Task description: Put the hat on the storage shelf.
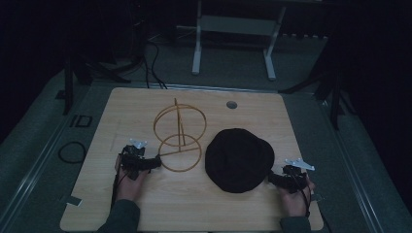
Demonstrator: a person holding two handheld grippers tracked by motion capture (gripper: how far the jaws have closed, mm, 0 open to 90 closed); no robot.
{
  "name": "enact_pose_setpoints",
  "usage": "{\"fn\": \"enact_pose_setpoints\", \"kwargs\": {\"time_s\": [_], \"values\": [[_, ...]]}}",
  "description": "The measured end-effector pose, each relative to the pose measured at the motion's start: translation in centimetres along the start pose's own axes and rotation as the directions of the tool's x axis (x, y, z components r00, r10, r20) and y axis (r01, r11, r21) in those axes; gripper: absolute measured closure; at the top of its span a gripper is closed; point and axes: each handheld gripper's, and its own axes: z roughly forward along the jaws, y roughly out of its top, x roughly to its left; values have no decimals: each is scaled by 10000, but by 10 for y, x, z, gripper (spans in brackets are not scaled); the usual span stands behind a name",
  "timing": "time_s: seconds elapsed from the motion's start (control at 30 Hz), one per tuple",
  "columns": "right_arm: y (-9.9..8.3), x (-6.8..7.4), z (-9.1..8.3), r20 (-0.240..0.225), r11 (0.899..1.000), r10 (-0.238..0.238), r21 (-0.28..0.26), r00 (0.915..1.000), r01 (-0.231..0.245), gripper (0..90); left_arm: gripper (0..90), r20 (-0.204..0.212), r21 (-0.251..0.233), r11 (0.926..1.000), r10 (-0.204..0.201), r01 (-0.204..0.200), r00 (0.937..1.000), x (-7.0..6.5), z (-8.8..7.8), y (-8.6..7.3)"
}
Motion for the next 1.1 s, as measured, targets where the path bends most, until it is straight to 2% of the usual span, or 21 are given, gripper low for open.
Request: {"fn": "enact_pose_setpoints", "kwargs": {"time_s": [0.5,0.67,0.83,0.9,1.1], "values": [[1,1,0,35,10000,37,59,10000,-38,137,12,-1,3,10000,4,-4,10000,0,0,0],[8,-1,-1,-256,9974,-265,665,9993,281,178,12,0,3,10000,3,-3,10000,0,0,0],[13,-2,-6,-815,9926,-648,977,9946,727,353,12,0,3,10000,3,-3,10000,0,0,0],[14,-4,-8,-1210,9929,-429,1053,9917,558,360,12,-1,4,10000,3,-3,10000,0,0,0],[21,-1,-17,-1398,9931,-633,892,9882,762,378,12,-1,4,10000,3,-3,10000,0,0,0]]}}
